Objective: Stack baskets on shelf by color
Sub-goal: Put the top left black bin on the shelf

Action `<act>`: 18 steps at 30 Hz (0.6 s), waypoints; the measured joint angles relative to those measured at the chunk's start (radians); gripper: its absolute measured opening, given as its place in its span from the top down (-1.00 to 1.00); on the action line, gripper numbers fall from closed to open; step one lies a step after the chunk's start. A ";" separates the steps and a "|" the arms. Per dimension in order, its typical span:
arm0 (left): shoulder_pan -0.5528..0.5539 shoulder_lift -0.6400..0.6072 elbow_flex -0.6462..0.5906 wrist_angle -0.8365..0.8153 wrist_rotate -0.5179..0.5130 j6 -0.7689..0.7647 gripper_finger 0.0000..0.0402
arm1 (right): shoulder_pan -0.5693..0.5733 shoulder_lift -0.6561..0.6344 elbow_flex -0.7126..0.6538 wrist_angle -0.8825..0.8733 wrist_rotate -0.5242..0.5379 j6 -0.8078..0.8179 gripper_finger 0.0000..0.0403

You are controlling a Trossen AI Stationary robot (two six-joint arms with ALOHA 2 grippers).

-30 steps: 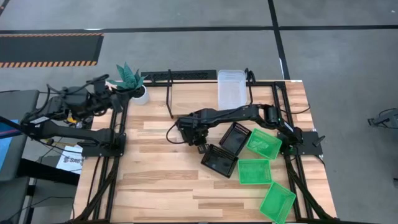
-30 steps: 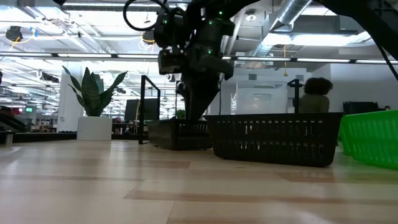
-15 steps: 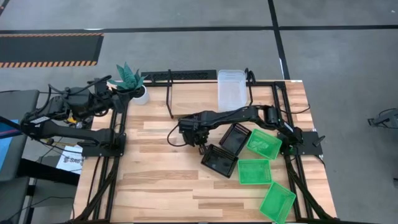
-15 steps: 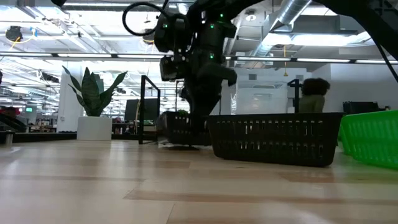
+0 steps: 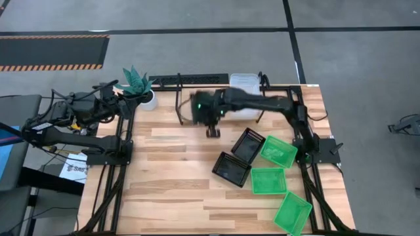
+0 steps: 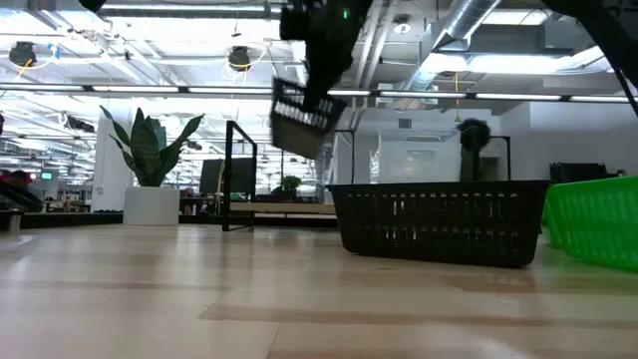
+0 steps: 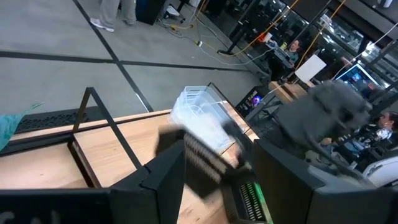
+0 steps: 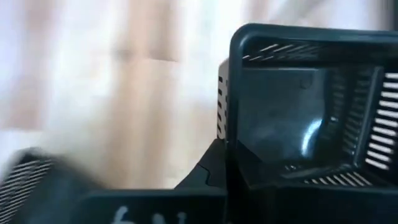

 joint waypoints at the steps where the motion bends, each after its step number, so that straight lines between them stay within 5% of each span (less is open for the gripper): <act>1: 0.000 0.000 0.000 0.000 0.000 0.000 0.14 | -0.024 0.000 0.000 0.000 0.032 0.014 0.97; 8: 0.000 0.000 0.000 0.000 -0.003 -0.017 0.14 | -0.164 0.071 -0.002 -0.010 0.052 -0.002 0.97; 18: 0.000 0.000 0.000 -0.001 -0.005 -0.017 0.14 | -0.209 0.147 -0.007 -0.058 0.052 -0.084 0.95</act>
